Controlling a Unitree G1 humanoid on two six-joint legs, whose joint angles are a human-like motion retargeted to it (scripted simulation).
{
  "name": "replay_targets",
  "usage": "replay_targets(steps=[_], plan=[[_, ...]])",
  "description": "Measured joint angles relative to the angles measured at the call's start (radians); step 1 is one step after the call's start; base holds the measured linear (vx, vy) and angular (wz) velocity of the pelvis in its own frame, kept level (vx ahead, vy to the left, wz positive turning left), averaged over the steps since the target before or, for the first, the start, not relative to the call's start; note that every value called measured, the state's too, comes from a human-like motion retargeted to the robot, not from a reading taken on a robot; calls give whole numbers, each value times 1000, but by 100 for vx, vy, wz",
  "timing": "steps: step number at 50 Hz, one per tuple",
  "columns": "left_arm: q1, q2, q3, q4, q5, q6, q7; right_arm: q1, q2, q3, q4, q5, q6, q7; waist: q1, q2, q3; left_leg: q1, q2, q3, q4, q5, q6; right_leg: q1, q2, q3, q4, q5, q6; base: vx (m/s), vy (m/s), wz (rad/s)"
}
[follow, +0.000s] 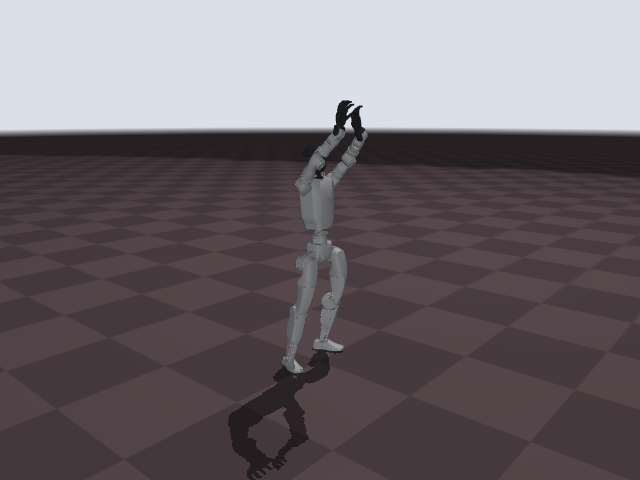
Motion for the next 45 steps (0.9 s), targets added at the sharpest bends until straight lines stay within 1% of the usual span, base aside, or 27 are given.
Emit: replay_targets(steps=[3, 5, 8, 12, 15, 18, 20, 21, 22, 24, 27, 31, 35, 40, 45], plan=[[24, 55, 0, -88, -42, -7, 7, 13, -43, -1, -103, 10, -7, 3, -15, -14, 5, 8, 0, 7, -1, -3, 3, 2, 0, 9, 2, -3, -4, 0, 0, 0], [56, 108, 23, -187, -88, -18, 10, 36, -93, -21, -197, 14, -14, 15, -23, -26, 10, 15, 1, 13, -1, -5, 6, 5, 1, 17, 2, -5, -8, 0, 0, 0], [154, 211, 135, -396, -129, -44, 10, 107, -198, -83, -394, -3, -35, 28, -24, -35, 13, 24, 1, 21, -1, -8, 12, 7, 1, 27, 4, -8, -16, 0, 0, 0], [371, 376, 355, -762, -158, -72, -5, 301, -371, -252, -744, -44, -59, -13, -27, -45, 25, 34, 2, 27, -2, -12, 18, 8, 3, 39, 9, -12, -25, 0, 0, 0], [637, 464, 601, -1049, -171, -85, -32, 548, -493, -454, -1025, -121, -72, -42, -26, -44, 38, 38, 4, 29, 2, -15, 19, 10, 4, 44, 12, -16, -30, 0, 0, 0], [984, 477, 896, -1292, -133, -102, -30, 870, -573, -726, -1262, -240, -86, -32, -26, -27, 55, 42, 6, 29, 5, -20, 18, 11, 6, 49, 18, -20, -34, 0, 0, 0], [1218, 460, 1076, -1423, -75, -110, -9, 1124, -581, -940, -1387, -320, -97, -28, -33, -15, 68, 45, 7, 29, 2, -22, 18, 11, 8, 51, 21, -23, -37, 0, 0, 0], [1317, 447, 1142, -1470, -46, -113, 7, 1247, -561, -1039, -1430, -352, -102, -32, -38, -12, 77, 48, 7, 30, 0, -22, 19, 10, 8, 53, 23, -24, -38, 0, 0, 0], [1411, 433, 1201, -1514, -19, -115, 22, 1367, -536, -1135, -1471, -380, -106, -35, -43, -11, 86, 50, 7, 30, -2, -22, 20, 10, 9, 55, 24, -24, -39, 0, 0, 0], [1562, 406, 1275, -1579, 23, -118, 49, 1579, -461, -1292, -1534, -418, -113, -40, -49, -14, 102, 52, 7, 32, -6, -20, 24, 8, 9, 59, 26, -24, -41, 0, 0, 0], [1715, 384, 1320, -1632, 69, -119, 95, 1798, -348, -1426, -1590, -436, -126, -47, -50, -20, 121, 52, 5, 36, -7, -16, 30, 4, 8, 63, 27, -22, -44, 0, 0, 0], [1829, 399, 1326, -1658, 115, -116, 176, 1973, -263, -1504, -1626, -434, -142, -63, -44, -23, 130, 49, 3, 39, -6, -13, 36, 1, 5, 65, 27, -21, -42, 0, 0, 0], [1886, 419, 1313, -1668, 116, -117, 216, 2070, -235, -1541, -1633, -426, -143, -67, -36, -21, 132, 51, 1, 43, -11, -12, 38, -2, 5, 68, 28, -20, -40, 0, 0, 0], [1925, 404, 1323, -1672, 80, -124, 202, 2116, -230, -1556, -1610, -434, -129, -86, -33, -15, 129, 50, -2, 43, -17, -10, 39, -6, 3, 70, 28, -19, -40, 0, 0, 0], [1946, 392, 1341, -1666, 104, -120, 201, 2149, -221, -1569, -1599, -433, -136, -111, -39, -10, 124, 45, -5, 38, -20, -10, 36, -8, 1, 65, 25, -19, -39, 0, 0, 0]])
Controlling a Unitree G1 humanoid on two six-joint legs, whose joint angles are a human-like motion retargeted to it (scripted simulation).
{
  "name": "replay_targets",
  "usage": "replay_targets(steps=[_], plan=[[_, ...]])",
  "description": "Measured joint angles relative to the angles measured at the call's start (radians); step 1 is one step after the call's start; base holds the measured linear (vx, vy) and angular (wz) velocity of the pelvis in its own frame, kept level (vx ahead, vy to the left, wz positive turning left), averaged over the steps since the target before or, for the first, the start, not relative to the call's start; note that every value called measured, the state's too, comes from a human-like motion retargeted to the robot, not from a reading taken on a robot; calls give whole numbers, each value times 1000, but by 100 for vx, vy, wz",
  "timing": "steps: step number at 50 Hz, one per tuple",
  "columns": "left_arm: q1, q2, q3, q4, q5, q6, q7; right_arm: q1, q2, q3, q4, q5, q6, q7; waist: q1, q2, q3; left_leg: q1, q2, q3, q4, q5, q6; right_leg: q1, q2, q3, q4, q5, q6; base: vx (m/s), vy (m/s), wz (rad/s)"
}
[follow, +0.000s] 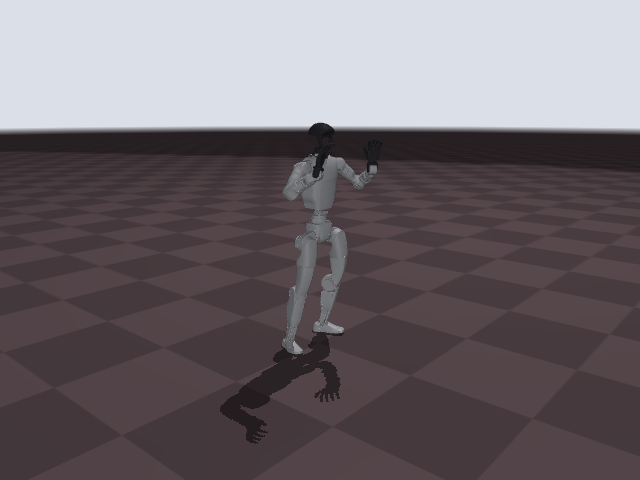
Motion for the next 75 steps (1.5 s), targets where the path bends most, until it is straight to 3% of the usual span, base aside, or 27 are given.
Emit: replay_targets(steps=[26, 30, 33, 35, 38, 41, 43, 45, 48, 50, 53, 60, 67, 70, 71, 75], plan=[[-39, -49, -34, 7, 28, 9, -16, -17, 7, 66, -4, 29, -32, -16, -6, 12, -7, -3, -2, 5, 4, -1, -2, -5, -3, 6, 1, -1, -2, 0, 0, 0], [-75, -51, -43, 6, -25, -7, -52, -50, -17, 64, -16, 76, -58, 57, -12, 15, -14, -3, -1, 1, 7, -5, -4, 1, -2, 0, -2, -3, -1, 0, 0, 0], [-229, -11, -109, 33, -124, 0, -124, -202, -100, 111, -15, 144, -50, 163, -24, 21, -47, -5, 1, -8, 9, -9, -3, 8, 0, -10, -7, -4, -3, 1, 0, 6], [-481, 30, -234, 133, -193, 36, -177, -441, -190, 228, 45, 190, -5, 229, -31, 24, -76, -11, 4, -16, 13, -11, -5, 11, 2, -20, -9, -4, -6, 2, 0, 23], [-1038, 19, -591, 518, -216, 106, -178, -1041, -248, 664, 344, 202, 76, 212, -44, 14, -126, -18, 8, -24, 15, -8, -15, 13, 4, -33, -12, 1, -1, 2, 0, 13], [-1482, -115, -905, 1078, -218, 173, -137, -1625, -88, 1193, 845, 220, 142, 130, -62, 20, -164, -23, 9, -19, 14, -1, -24, 8, 4, -37, -14, 7, 9, 0, 0, 0], [-1673, -235, -1029, 1458, -271, 191, -166, -1856, 77, 1435, 1196, 267, 169, 130, -62, 29, -176, -26, 9, -10, 14, 3, -27, 1, 4, -34, -13, 11, 16, 0, 0, 0], [-1804, -346, -1085, 1767, -378, 179, -260, -1968, 230, 1555, 1502, 344, 181, 181, -59, 31, -181, -28, 9, 2, 13, 7, -29, -7, 3, -27, -12, 13, 21, 3, 0, -21], [-1925, -431, -1082, 1967, -533, 159, -398, -2046, 374, 1515, 1778, 514, 175, 259, -46, 30, -185, -28, 10, 16, 11, 7, -32, -17, 3, -16, -11, 12, 26, 2, 0, -14], [-1955, -439, -1089, 1942, -583, 151, -417, -2081, 398, 1437, 1809, 634, 166, 270, -31, 30, -190, -26, 10, 21, 7, 6, -32, -19, 4, -11, -12, 11, 26, 0, 0, 0], [-1947, -392, -1111, 1754, -550, 135, -363, -2085, 346, 1376, 1665, 738, 135, 250, -22, 28, -191, -18, 10, 19, 3, 2, -29, -11, 6, -13, -15, 8, 24, 0, 0, 0], [-1802, -171, -1009, 1176, -290, 106, -204, -1986, 121, 1354, 1195, 439, 100, 141, -47, 23, -162, 5, 16, 0, 17, -11, -27, 26, 8, -27, -6, -4, 7, 0, 0, 0], [-1549, 78, -894, 611, -203, 78, -243, -1728, -160, 1207, 702, 366, 61, 167, -24, 12, -118, 20, 14, 11, 17, -13, -19, 31, 7, -9, -6, -5, 2, 0, 0, 0], [-1395, 196, -814, 393, -221, 52, -297, -1530, -267, 1061, 532, 395, 33, 221, -16, 10, -100, 18, 12, 17, 15, -12, -18, 23, 7, -1, -5, -6, 1, 0, 0, 0], [-1316, 235, -769, 325, -246, 6, -324, -1433, -289, 982, 480, 383, 15, 254, -20, 10, -89, 24, 14, 15, 15, -14, -26, 27, 8, 1, 1, -12, 4, 0, 0, 0], [-938, 361, -507, 122, -264, -52, -366, -1007, -361, 634, 285, 340, -20, 309, -30, 11, -57, 24, 13, 12, 13, -16, -34, 22, 8, 3, 9, -18, 9, 0, 0, 0]])
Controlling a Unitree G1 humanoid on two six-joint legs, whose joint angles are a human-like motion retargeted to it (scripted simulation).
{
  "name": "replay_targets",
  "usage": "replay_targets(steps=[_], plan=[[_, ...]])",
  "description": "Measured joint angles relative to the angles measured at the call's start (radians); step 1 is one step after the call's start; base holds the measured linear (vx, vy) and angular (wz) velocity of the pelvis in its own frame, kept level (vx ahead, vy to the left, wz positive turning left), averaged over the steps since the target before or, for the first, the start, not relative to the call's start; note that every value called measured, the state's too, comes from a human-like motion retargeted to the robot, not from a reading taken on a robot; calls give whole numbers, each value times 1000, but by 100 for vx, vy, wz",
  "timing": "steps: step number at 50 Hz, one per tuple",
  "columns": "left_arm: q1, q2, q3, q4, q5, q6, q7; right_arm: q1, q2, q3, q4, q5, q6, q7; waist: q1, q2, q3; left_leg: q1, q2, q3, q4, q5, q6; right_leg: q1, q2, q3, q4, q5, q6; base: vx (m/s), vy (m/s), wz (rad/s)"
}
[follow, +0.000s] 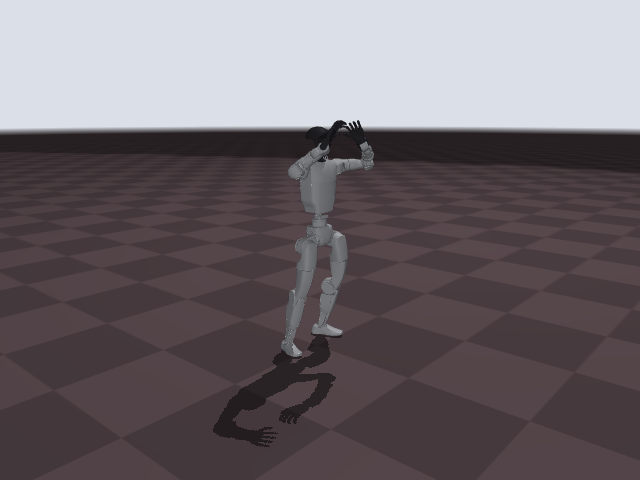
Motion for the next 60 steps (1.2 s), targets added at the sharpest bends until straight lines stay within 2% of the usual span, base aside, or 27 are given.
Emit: replay_targets(steps=[3, 6, 9, 13, 20, 30, 38, 40, 43, 46, 47, 48, 50, 53, 55, 57, 58, 60], plan=[[325, 3, 232, -83, 16, -16, 27, 366, 18, -278, -121, -46, -20, -32, 1, 0, 26, -4, -2, -4, -1, 1, 1, -4, -1, -2, 2, 1, 5, 0, 0, 0], [559, -51, 383, -119, 41, -31, 80, 659, 94, -479, -203, -70, -45, -78, 6, -5, 53, -7, -4, -9, -1, 4, 4, -5, -4, -6, 4, 3, 8, 0, 0, 0], [700, -125, 463, -125, 68, -39, 121, 835, 175, -576, -246, -87, -66, -101, 13, -12, 73, -9, -7, -14, 0, 6, 6, -5, -7, -10, 6, 3, 8, 0, 0, 0], [813, -235, 518, -120, 81, -38, 140, 940, 245, -603, -274, -106, -78, -103, 19, -15, 86, -10, -8, -16, 2, 7, 8, -5, -9, -10, 7, 3, 3, 0, 0, 0], [893, -395, 557, -112, 78, -39, 148, 952, 306, -584, -285, -148, -74, -139, 26, -10, 105, -15, -12, -10, -5, 10, 17, -20, -10, 4, 8, 5, -4, 0, 0, 0], [922, -426, 576, -140, 155, -33, 179, 942, 350, -596, -337, -191, -79, -147, 4, -7, 147, -65, -18, -36, -9, 19, 20, -56, -14, -18, 6, 16, 4, -3, 0, 9], [942, -485, 659, -170, 248, -37, 316, 940, 369, -610, -426, -318, -73, -224, 25, -6, 242, -163, -26, -68, 70, 15, 10, -111, -41, -28, 24, 15, 14, -8, 3, 14], [941, -519, 668, -187, 259, -39, 335, 932, 374, -608, -447, -346, -66, -250, 37, -1, 286, -194, -23, -76, 121, 2, 20, -119, -49, -30, 33, 9, 12, -10, 5, 12], [918, -564, 660, -216, 255, -29, 350, 896, 373, -599, -461, -386, -41, -278, 38, 16, 369, -246, 2, -98, 269, -67, 64, -125, -58, -38, 99, -34, 3, -8, 7, 26], [833, -565, 644, -223, 231, -1, 344, 809, 357, -594, -445, -409, -6, -274, 15, 55, 459, -317, 63, -152, 503, -198, 126, -159, -62, -58, 301, -147, -27, -4, 10, 54], [798, -552, 645, -220, 235, 29, 339, 778, 347, -600, -439, -400, 6, -259, 5, 68, 480, -346, 85, -174, 591, -243, 149, -178, -66, -64, 392, -193, -46, 2, 12, 66], [768, -529, 661, -211, 264, 97, 336, 751, 329, -618, -440, -366, 17, -231, -5, 82, 491, -378, 105, -195, 682, -285, 178, -204, -74, -66, 494, -241, -78, 5, 12, 65], [683, -470, 660, -209, 264, 143, 302, 688, 297, -644, -437, -344, 32, -194, -12, 99, 499, -436, 134, -236, 843, -355, 211, -237, -93, -77, 657, -321, -113, 12, 14, 62], [455, -329, 603, -148, 243, 182, 270, 548, 210, -651, -412, -326, 49, -163, 9, 118, 451, -495, 153, -261, 971, -424, 240, -270, -116, -88, 774, -378, -118, 24, 21, 37], [198, -241, 459, 0, 250, 222, 316, 404, 119, -588, -353, -321, 72, -177, 47, 131, 374, -498, 142, -246, 945, -436, 251, -273, -126, -97, 740, -343, -95, 36, 34, 4], [-126, -235, 191, 277, 251, 269, 413, 203, 38, -425, -228, -315, 110, -229, 101, 139, 264, -454, 103, -214, 824, -372, 231, -233, -136, -119, 602, -211, -69, 45, 48, -10], [-273, -263, 43, 447, 234, 292, 455, 90, 24, -313, -144, -306, 134, -259, 125, 136, 197, -425, 75, -198, 747, -303, 208, -201, -142, -135, 510, -114, -65, 48, 57, -8], [-557, -380, -252, 842, 153, 310, 514, -222, 37, -18, 99, -274, 197, -311, 162, 123, 112, -365, 6, -176, 604, -89, 132, -123, -158, -161, 316, 126, -79, 47, 63, 7]])
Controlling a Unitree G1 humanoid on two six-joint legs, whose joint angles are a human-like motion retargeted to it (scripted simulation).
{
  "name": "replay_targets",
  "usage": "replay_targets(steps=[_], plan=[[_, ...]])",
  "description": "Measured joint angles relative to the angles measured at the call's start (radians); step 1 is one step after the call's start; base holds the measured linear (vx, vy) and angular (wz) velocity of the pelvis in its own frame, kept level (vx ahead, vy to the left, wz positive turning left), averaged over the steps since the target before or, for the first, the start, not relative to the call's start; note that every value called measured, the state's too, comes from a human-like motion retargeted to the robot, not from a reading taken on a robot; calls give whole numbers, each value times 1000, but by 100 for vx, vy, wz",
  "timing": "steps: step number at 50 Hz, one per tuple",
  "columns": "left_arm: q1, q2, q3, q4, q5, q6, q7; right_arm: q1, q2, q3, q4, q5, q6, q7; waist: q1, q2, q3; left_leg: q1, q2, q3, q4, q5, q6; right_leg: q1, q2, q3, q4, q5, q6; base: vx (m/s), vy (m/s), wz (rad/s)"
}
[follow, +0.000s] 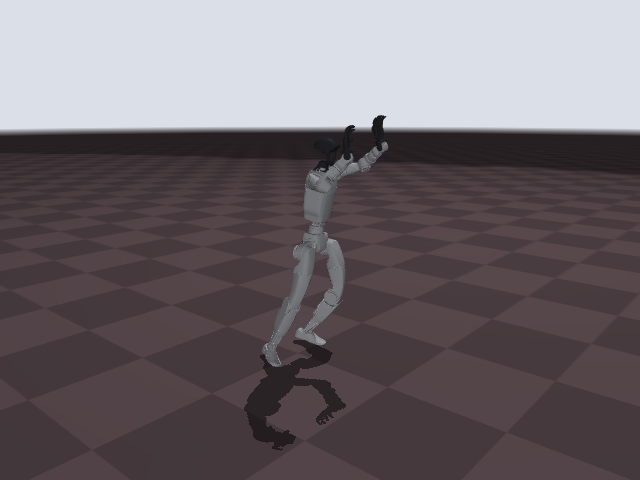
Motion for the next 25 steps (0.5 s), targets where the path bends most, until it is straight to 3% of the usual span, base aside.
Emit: replay_targets(steps=[3, 5, 7, 9, 11, 13, 14, 17, 19, 20, 22, 25], plan=[[-181, -155, -279, 551, -151, -50, -139, -436, 212, 447, 524, 129, 73, -40, -30, -4, -79, 66, -102, -12, -145, 400, -188, 92, 5, 125, -193, 290, -5, 44, 66, 59], [-254, -227, -384, 812, -213, -103, -312, -626, 373, 635, 901, 223, 78, -4, -82, -25, -96, 90, -164, -45, -228, 554, -291, 121, 31, 322, -237, 318, 52, 38, 70, 126], [-337, -269, -416, 936, -270, -155, -437, -758, 511, 743, 1255, 315, 36, 100, -153, -70, -78, 110, -209, -76, -342, 556, -291, 134, 51, 456, -244, 231, 157, 34, 66, 147], [-425, -282, -452, 936, -312, -178, -476, -864, 595, 776, 1501, 422, -2, 247, -180, -96, -35, 135, -130, -89, -439, 476, -284, 147, 141, 514, -284, 171, 216, 37, 30, 70], [-502, -278, -508, 858, -341, -189, -487, -957, 598, 807, 1583, 564, -7, 362, -184, -120, 12, 136, -24, -77, -516, 418, -259, 144, 231, 499, -323, 151, 228, 35, 19, 45], [-567, -267, -545, 752, -366, -198, -517, -1037, 557, 823, 1545, 731, -20, 361, -178, -158, 42, 115, 16, -51, -590, 414, -222, 119, 238, 423, -316, 102, 228, 30, 45, 37], [-594, -254, -548, 686, -383, -200, -526, -1070, 523, 823, 1483, 783, -33, 332, -169, -171, 55, 97, 34, -49, -603, 414, -210, 100, 228, 382, -278, 36, 201, 29, 58, 6], [-613, -165, -476, 418, -410, -186, -511, -1116, 391, 781, 1176, 794, -74, 237, -127, -169, 82, 26, 111, -80, -533, 365, -185, -14, 204, 328, 10, -248, 29, 27, 52, -41], [-541, -60, -355, 182, -340, -171, -444, -1070, 305, 679, 909, 681, -87, 175, -110, -158, 107, -29, 134, -95, -368, 267, -191, -138, 170, 368, 328, -367, -69, 25, 55, -44], [-477, 3, -280, 53, -268, -158, -409, -1016, 264, 606, 758, 610, -88, 144, -109, -147, 121, -65, 146, -101, -248, 206, -220, -196, 157, 389, 486, -385, -103, 24, 56, -30], [-270, 117, -89, -219, -178, -146, -302, -831, 204, 434, 451, 443, -56, 114, -111, -182, 159, -56, 85, -54, -184, 161, -156, -312, 92, 440, 715, -326, -111, 21, 53, -24], [244, 184, 287, -558, -1, -151, -204, -337, 200, 75, 4, 153, -51, 134, -142, -180, 198, 5, 49, -27, -160, 148, -164, -322, 67, 395, 749, -267, -77, 24, 44, 6]])
